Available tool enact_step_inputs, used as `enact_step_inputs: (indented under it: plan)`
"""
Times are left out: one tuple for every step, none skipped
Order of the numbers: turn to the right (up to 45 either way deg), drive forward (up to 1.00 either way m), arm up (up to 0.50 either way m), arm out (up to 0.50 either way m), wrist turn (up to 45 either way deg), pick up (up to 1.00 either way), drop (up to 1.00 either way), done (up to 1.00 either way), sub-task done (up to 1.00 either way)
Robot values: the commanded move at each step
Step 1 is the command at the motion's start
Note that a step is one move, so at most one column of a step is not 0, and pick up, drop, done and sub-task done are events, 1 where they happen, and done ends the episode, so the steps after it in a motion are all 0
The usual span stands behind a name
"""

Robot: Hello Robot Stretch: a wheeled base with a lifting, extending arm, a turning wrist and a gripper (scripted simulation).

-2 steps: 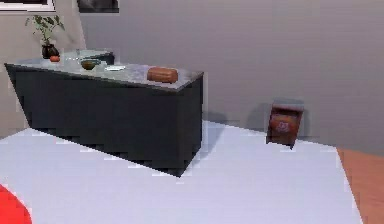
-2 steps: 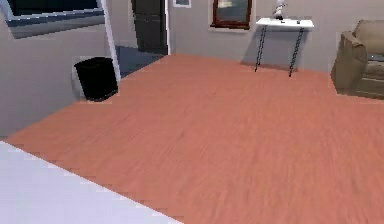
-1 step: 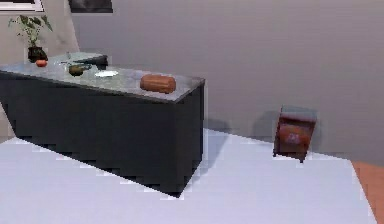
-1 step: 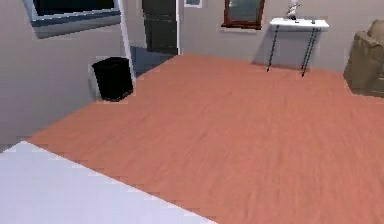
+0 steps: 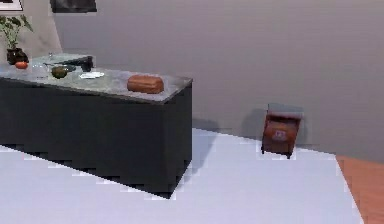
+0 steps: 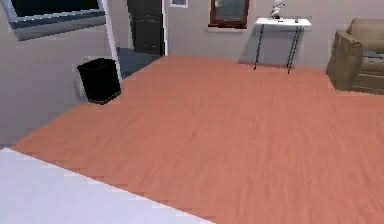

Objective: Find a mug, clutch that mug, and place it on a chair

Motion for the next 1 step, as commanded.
enact_step_inputs:
  plan:
    - [0.0, 0.40, 0.00, 0.00, 0.0, 0.00, 0.00, 0.00, 0.00]
